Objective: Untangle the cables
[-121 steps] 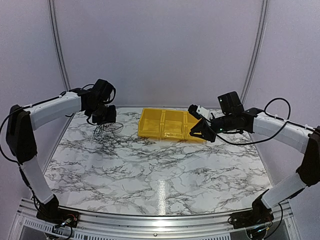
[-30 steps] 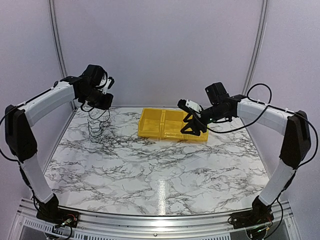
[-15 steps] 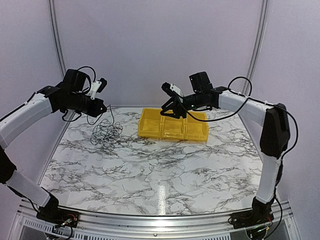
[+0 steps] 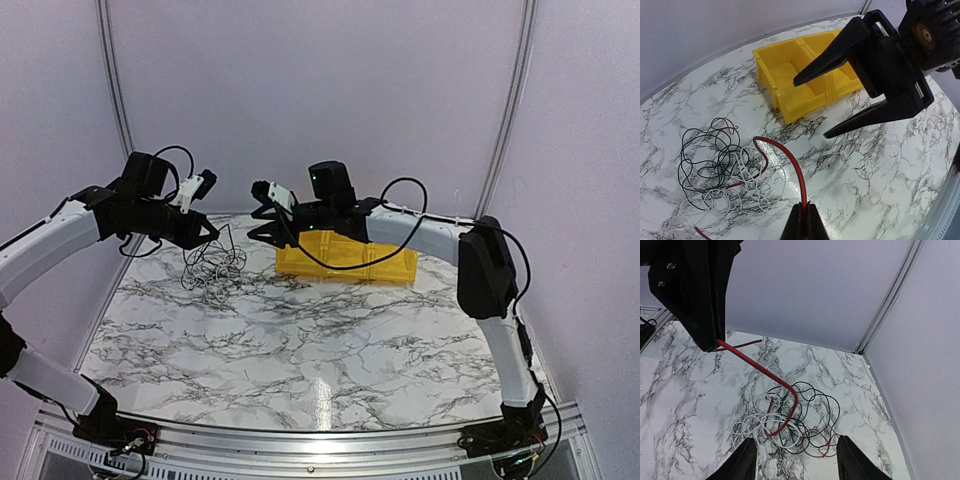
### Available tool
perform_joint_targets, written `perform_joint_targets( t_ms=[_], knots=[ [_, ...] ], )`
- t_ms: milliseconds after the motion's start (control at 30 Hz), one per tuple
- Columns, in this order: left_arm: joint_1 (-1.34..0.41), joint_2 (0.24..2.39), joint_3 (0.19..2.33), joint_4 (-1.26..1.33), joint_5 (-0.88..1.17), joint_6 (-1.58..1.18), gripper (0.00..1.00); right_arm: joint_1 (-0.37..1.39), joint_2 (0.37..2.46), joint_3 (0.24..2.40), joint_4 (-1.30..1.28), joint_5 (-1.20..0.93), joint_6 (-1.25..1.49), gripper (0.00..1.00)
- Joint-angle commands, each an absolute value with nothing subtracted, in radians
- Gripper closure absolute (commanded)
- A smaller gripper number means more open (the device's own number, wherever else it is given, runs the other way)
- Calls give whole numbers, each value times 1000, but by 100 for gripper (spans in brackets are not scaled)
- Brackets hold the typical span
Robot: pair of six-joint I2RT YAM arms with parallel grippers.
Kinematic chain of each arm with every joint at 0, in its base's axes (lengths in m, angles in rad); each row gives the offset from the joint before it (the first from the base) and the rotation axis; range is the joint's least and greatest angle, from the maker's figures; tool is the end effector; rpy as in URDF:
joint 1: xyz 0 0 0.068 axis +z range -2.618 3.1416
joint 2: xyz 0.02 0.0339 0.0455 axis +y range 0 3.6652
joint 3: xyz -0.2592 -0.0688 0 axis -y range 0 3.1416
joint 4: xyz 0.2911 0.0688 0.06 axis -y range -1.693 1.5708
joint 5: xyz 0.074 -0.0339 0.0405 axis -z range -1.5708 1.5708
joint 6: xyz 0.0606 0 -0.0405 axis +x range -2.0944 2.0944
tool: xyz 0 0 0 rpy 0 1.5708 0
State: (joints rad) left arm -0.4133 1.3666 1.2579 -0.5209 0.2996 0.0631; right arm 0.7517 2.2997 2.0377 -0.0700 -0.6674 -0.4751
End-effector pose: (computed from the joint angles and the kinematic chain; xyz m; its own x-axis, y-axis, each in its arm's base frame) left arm 0.3316 -0.1650 0.3177 -0.5002 0.2852 -0.8176 0.6350 0.7627 -0.1225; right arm 0.4158 0.4401 0.2498 0.2291 -0.2776 -0.9330 -0.9660 0.0531 -0.2531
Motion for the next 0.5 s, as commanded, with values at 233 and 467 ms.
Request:
perform_joint_targets(
  t_ms=[233,467],
  knots=[
    [-412,1358,1283,-496,376,6,100,780,2384,2116,198,-648,-541,46],
    [-412,1382,1303,-507,393,-26,100,805,2404,2137,171,-768,-506,50]
  ],
)
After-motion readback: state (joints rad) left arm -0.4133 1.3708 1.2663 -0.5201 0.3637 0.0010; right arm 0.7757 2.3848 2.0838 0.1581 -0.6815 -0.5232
